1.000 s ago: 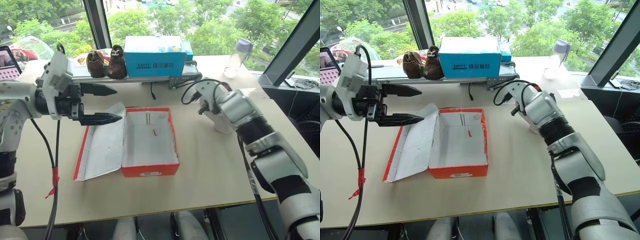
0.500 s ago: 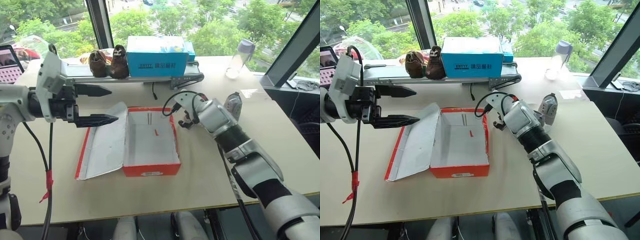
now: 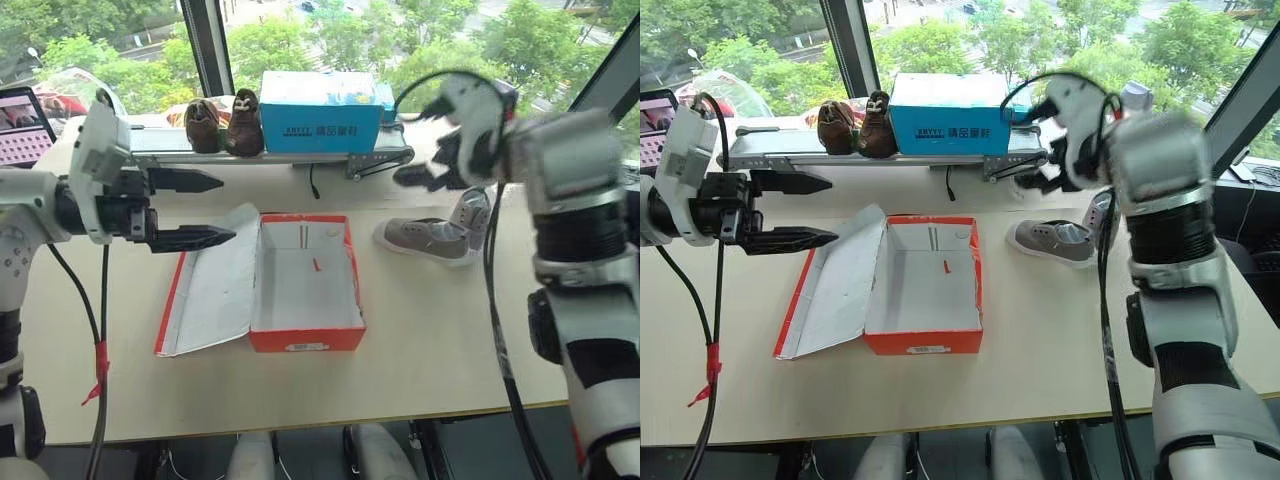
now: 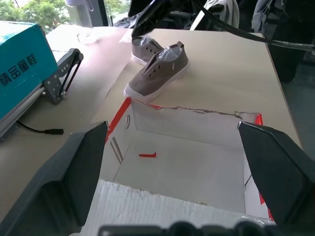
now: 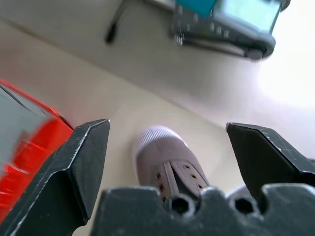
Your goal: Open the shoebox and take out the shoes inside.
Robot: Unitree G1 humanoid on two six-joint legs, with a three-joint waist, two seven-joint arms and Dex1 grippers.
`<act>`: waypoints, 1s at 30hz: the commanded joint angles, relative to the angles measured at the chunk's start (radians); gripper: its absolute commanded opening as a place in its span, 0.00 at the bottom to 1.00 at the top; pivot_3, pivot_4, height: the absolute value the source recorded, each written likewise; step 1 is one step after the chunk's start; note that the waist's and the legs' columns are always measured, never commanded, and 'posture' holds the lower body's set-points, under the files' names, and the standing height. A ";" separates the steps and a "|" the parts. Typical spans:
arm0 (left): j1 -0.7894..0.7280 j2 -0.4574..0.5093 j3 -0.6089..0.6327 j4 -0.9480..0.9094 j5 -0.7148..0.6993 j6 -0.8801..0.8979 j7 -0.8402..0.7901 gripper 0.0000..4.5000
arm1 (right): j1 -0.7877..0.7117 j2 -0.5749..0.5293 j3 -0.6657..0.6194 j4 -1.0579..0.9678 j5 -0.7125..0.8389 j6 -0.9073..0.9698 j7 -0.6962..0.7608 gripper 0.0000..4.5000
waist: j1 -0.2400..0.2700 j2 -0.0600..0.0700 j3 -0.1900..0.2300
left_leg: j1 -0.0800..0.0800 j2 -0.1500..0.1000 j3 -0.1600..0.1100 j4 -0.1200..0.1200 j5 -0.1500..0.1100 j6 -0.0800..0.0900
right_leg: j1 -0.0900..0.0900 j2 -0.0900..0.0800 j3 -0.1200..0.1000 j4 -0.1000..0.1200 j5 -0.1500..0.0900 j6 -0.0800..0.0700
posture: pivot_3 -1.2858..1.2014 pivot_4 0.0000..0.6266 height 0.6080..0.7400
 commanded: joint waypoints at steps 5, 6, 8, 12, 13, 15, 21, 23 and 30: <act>0.063 -0.006 0.061 -0.019 -0.007 -0.016 0.035 1.00 | 0.243 -0.297 0.103 0.129 -0.140 -0.513 0.053 0.99 | 0.024 0.000 0.000 | -0.001 -0.001 0.000 0.001 0.000 0.000 | 0.002 -0.002 -0.001 -0.004 0.000 0.001 | 0.52 0.24 1.00; 0.065 -0.007 0.061 -0.019 -0.007 -0.018 0.038 1.00 | 0.259 -0.298 0.097 0.147 -0.139 -0.527 0.050 0.99 | 0.024 0.000 0.000 | -0.001 -0.001 0.001 0.001 0.000 0.000 | 0.002 -0.002 0.000 -0.004 0.000 0.001 | 0.52 0.24 1.00; 0.066 -0.008 0.053 -0.019 -0.002 -0.022 0.042 1.00 | 0.295 -0.289 0.088 0.165 -0.135 -0.542 0.047 0.99 | 0.016 0.001 0.000 | -0.001 -0.001 0.002 0.002 0.000 0.000 | 0.001 -0.001 0.002 -0.003 0.000 0.001 | 0.52 0.24 1.00; 0.058 0.000 0.046 -0.019 -0.005 -0.014 0.037 1.00 | 0.332 -0.285 0.070 0.166 -0.131 -0.590 0.049 0.75 | -0.008 0.002 0.001 | 0.001 -0.001 0.002 0.002 0.000 0.000 | 0.000 0.000 0.004 -0.001 0.000 0.001 | 0.52 0.24 1.00; 0.058 0.004 0.046 -0.021 -0.009 -0.010 0.031 1.00 | 0.341 -0.292 0.078 0.168 -0.143 -0.616 0.050 0.68 | -0.009 0.002 0.001 | 0.001 -0.001 0.002 0.002 0.000 0.000 | 0.000 0.000 0.004 -0.001 0.001 0.001 | 0.52 0.24 1.00; 0.053 0.014 0.045 -0.025 -0.016 -0.002 0.020 1.00 | 0.354 -0.291 0.076 0.166 -0.138 -0.621 0.062 0.54 | -0.007 0.002 0.001 | 0.001 -0.001 0.002 0.002 0.000 0.000 | 0.001 0.000 0.004 -0.002 0.001 0.002 | 0.52 0.24 1.00; 0.023 0.037 0.040 -0.017 -0.013 0.007 0.001 1.00 | 0.449 -0.287 0.113 -0.028 -0.063 -0.471 0.193 0.07 | 0.003 0.002 0.001 | 0.000 -0.001 0.002 0.002 0.000 0.000 | 0.001 0.000 0.004 -0.002 0.001 0.002 | 0.52 0.24 1.00; 0.016 0.040 0.039 -0.013 -0.010 0.008 -0.004 1.00 | 0.480 -0.277 0.117 -0.109 -0.025 -0.392 0.227 0.01 | 0.003 0.002 0.001 | 0.000 -0.001 0.002 0.002 0.000 0.000 | 0.001 0.000 0.004 -0.002 0.000 0.002 | 0.52 0.24 1.00; 0.016 0.046 0.043 -0.015 -0.012 0.014 -0.009 1.00 | 0.468 -0.242 0.111 -0.273 0.078 -0.211 0.237 0.01 | -0.002 0.002 0.001 | 0.001 -0.001 0.002 0.003 0.000 0.000 | 0.001 0.000 0.004 -0.001 0.001 0.002 | 0.52 0.24 1.00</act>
